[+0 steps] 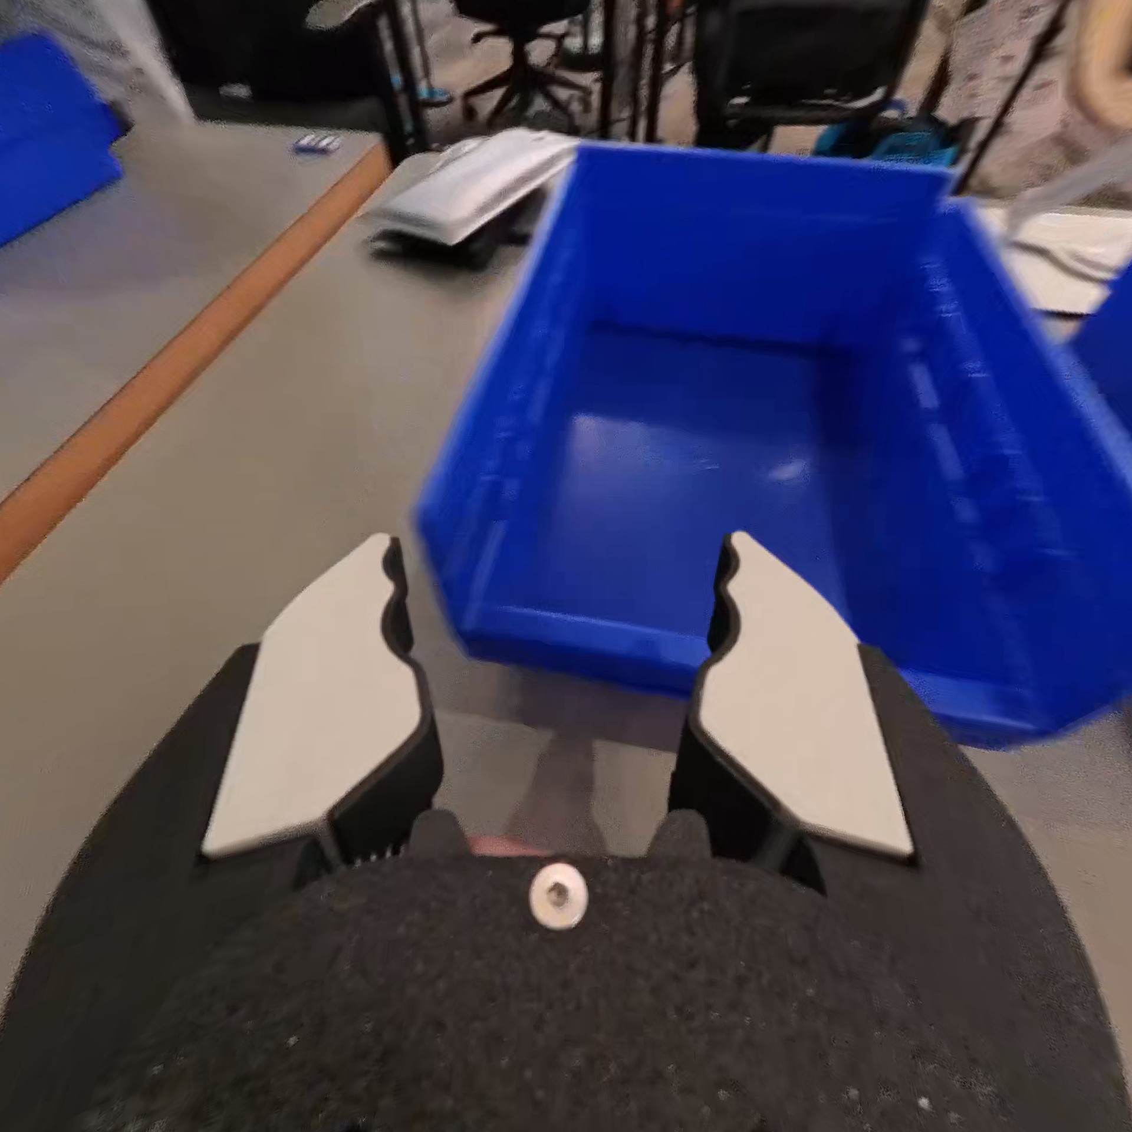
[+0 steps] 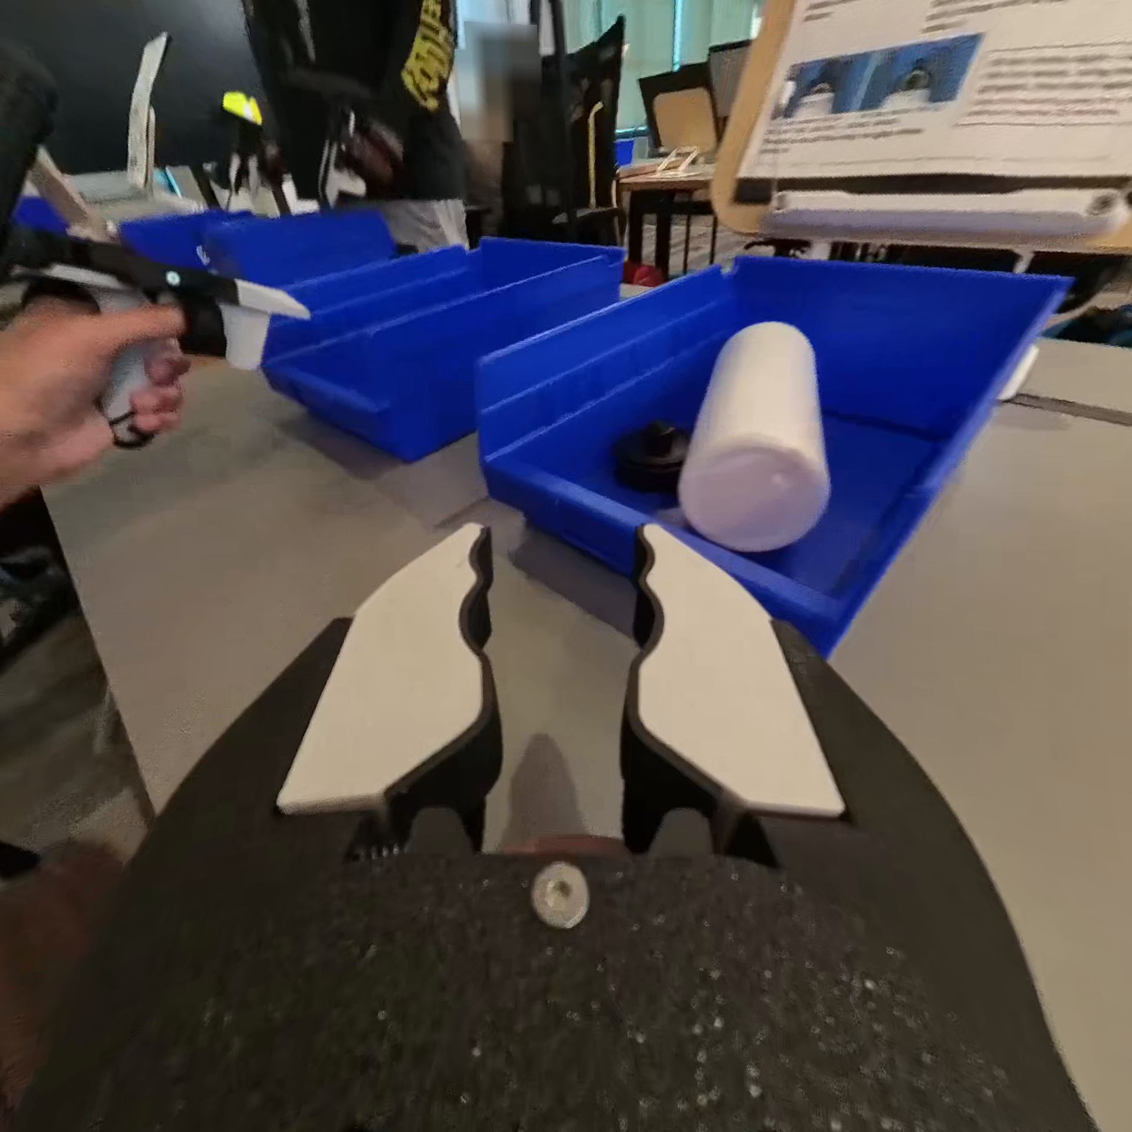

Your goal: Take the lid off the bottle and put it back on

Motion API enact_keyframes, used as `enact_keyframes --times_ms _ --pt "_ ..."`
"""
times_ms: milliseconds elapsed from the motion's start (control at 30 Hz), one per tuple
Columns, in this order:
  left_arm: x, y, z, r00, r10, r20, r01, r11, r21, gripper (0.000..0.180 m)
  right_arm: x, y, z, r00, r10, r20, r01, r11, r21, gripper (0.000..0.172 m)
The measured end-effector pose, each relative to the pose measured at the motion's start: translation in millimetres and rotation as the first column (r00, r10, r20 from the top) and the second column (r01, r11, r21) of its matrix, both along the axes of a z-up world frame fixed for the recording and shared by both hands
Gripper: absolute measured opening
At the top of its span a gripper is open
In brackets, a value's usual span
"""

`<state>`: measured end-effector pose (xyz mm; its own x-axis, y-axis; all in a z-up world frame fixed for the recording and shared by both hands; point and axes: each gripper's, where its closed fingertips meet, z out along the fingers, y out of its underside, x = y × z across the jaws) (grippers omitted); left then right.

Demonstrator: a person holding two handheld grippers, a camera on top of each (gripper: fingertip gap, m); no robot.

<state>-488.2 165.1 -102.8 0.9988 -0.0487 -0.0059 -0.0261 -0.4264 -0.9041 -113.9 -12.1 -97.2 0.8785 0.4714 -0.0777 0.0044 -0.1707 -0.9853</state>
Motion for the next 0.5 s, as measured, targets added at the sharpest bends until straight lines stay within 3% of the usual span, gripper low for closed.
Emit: enact_keyframes --times_ms 100,200,233,300,400,500 --pt "-31 13 -22 1.000 0.018 0.018 -0.017 0.998 -0.053 0.095 -25 -7 0 0.998 0.062 -0.001 -0.062 0.998 0.006 0.043" --pt "-20 31 -36 0.997 -0.078 0.014 0.079 0.993 -0.089 0.089 -48 -14 -2 0.993 0.121 -0.014 -0.121 0.993 -0.003 0.043" --pt "-13 36 -32 0.992 -0.121 0.031 0.123 0.991 -0.060 0.078 -55 -16 -3 0.990 0.141 -0.014 -0.141 0.990 -0.007 0.043" --pt "-8 36 -24 0.984 -0.144 0.104 0.148 0.989 -0.029 0.004 -68 -20 -8 0.987 0.161 0.000 -0.161 0.987 -0.023 0.044" --pt "-4 22 -23 0.988 -0.114 0.109 0.120 0.992 -0.050 0.002 -77 -19 -14 0.992 0.118 0.047 -0.116 0.992 -0.050 0.050" --pt "-2 -10 -26 0.997 -0.037 0.073 0.042 0.997 -0.065 0.002 -92 -5 -11 0.998 0.036 0.048 -0.032 0.997 -0.076 0.080"
